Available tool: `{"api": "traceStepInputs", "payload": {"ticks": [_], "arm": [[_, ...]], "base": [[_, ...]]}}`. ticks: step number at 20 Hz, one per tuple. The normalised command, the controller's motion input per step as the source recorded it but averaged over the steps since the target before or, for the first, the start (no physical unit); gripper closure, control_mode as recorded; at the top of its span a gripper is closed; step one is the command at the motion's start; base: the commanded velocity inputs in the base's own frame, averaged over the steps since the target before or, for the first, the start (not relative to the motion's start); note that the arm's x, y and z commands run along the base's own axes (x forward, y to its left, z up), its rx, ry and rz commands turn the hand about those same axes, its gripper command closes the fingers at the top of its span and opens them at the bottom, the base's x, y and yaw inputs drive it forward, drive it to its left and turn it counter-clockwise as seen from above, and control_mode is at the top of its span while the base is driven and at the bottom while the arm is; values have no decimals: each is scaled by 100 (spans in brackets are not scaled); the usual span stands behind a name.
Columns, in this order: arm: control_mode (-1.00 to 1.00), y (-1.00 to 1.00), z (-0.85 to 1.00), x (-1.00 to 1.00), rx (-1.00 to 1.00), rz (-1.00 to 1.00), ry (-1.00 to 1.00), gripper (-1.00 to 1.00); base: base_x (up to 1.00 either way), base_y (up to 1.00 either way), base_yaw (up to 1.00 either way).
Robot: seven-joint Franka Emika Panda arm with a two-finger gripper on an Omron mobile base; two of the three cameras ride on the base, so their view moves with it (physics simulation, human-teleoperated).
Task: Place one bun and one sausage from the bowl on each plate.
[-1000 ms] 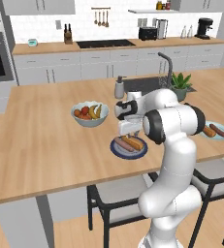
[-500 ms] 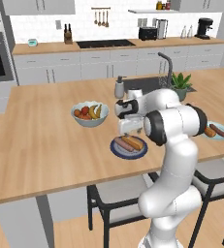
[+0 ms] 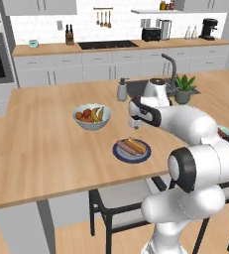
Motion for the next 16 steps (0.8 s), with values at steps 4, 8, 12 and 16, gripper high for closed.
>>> {"api": "traceStepInputs", "payload": {"ticks": [4, 8, 12, 16], "arm": [[-100, -7, 99, -100, 10, 0, -53, -100], [-100, 0, 100, -89, 5, 0, -33, -100], [-100, 0, 99, -57, 4, 0, -13, -100], [-100, 34, 64, -39, -19, -5, -1, -100]], "base": [[0, 0, 0], [0, 0, 0], [0, 0, 0], [0, 0, 0]]}}
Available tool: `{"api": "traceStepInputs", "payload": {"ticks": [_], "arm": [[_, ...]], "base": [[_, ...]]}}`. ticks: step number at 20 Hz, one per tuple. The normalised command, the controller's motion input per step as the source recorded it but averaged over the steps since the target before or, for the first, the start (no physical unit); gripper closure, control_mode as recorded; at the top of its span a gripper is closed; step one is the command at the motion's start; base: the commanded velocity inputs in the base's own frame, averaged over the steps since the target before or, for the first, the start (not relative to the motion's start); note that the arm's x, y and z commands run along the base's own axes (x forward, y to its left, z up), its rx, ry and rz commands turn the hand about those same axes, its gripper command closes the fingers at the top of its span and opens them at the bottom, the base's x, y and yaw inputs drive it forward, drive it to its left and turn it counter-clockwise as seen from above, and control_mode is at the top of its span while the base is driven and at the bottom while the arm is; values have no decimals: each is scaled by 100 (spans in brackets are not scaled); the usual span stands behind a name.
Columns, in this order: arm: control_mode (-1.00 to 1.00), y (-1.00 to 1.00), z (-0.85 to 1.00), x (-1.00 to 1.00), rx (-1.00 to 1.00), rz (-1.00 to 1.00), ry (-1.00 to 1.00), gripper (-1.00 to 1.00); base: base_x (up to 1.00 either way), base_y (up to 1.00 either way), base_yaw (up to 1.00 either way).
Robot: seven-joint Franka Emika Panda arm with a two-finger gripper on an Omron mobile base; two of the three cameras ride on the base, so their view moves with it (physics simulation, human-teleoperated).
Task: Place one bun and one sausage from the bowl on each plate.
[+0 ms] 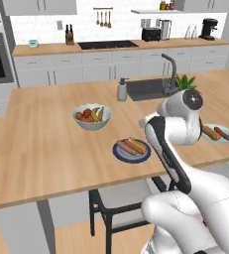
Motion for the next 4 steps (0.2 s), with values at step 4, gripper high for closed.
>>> {"api": "traceStepInputs", "payload": {"ticks": [4], "arm": [[-100, 92, 9, -3, -43, -21, 13, -100]], "base": [[0, 0, 0]]}}
